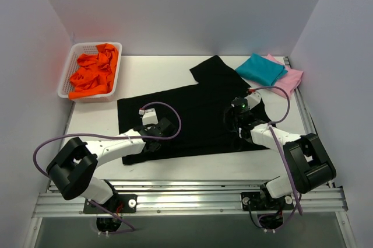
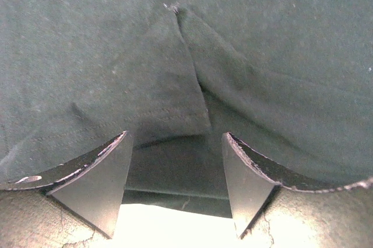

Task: Fold and stack the t-shirts
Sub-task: Fold the tshirt

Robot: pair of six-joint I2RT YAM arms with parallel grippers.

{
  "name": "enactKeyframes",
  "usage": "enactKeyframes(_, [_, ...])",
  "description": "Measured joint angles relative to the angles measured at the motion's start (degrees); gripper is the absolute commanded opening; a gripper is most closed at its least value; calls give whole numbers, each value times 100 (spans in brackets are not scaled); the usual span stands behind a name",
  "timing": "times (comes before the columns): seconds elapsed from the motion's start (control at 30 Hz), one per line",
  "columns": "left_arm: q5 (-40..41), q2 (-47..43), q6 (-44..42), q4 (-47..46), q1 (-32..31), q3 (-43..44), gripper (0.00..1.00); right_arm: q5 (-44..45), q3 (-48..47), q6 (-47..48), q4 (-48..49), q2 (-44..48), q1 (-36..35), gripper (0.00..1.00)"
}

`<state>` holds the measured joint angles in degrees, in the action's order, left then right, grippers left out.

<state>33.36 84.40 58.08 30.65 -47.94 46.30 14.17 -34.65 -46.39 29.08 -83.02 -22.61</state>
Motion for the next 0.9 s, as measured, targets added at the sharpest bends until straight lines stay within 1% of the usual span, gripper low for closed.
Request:
enactKeyframes(0.23, [190,42,20,-4,2,-28,70,0,22,0,-7,-26,0,0])
enactKeyframes(0.27, [216,70,22,-4,2,-28,68,0,22,0,-9,-26,0,0])
enactKeyframes(0.33, [245,144,24,-7,2,-28,66,0,22,0,-7,-26,0,0])
enactKeyframes(0.37, [254,184,22,-13,2,-28,59,2,22,0,-9,-26,0,0])
enactKeyframes(0.4, [260,238,28,-20,2,-28,55,2,22,0,-9,-26,0,0])
enactKeyframes(0.5, [269,330,28,-28,2,-28,45,9,22,0,-9,-28,0,0])
enactKeyframes(0.57, [280,358,28,-28,2,-28,42,20,22,0,-7,-35,0,0])
enactKeyframes(0.6, [286,361,28,-24,2,-28,37,22,22,0,-7,-46,0,0])
enactKeyframes(0.67, [323,361,39,-22,2,-28,36,37,22,0,-4,-87,0,0])
enactKeyframes(0.73, [354,358,42,-11,2,-28,32,37,22,0,-13,-129,0,0])
enactKeyframes(0.83, [407,356,35,24,2,-15,31,37,22,0,-9,-153,0,0])
enactKeyframes(0.9, [450,356,28,83,2,26,28,37,22,0,-7,-166,0,0])
